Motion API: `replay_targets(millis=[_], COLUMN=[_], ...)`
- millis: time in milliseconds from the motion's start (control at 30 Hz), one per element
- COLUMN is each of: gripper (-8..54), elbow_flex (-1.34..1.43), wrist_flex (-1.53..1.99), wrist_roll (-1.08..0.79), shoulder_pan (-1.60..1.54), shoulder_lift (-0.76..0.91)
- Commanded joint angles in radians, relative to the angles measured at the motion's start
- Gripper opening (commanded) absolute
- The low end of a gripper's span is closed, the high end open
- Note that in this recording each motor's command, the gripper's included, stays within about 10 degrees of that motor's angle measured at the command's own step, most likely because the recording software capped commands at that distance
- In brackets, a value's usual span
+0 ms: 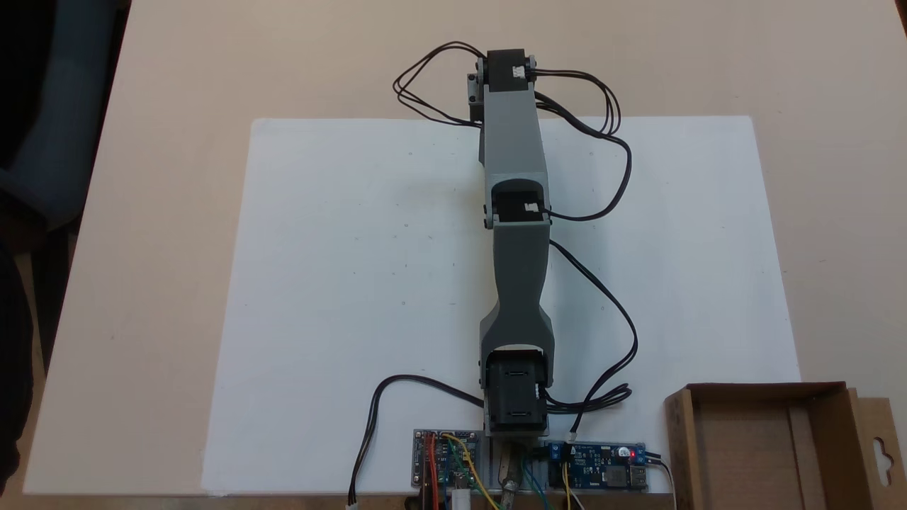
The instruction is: Grasp a green dice and put it in the bin.
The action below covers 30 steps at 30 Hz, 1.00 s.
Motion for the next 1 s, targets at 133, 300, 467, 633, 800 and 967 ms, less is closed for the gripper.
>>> replay_targets(millis=[133,300,467,633,800,967], gripper=[41.8,41.8,41.7,41.7,41.7,41.7], elbow_flex=[-0.046,-0.046,-0.046,-0.046,-0.046,-0.046], wrist_flex=[-0.029,-0.048,-0.071,-0.097,-0.121,-0.133], wrist_roll=[-0.109,-0.129,-0.129,-0.127,-0.127,-0.127], shoulder_pan=[-0.012,-0.012,-0.012,-0.011,-0.011,-0.012], shoulder_lift=[0.003,-0.005,-0.023,-0.041,-0.063,-0.078])
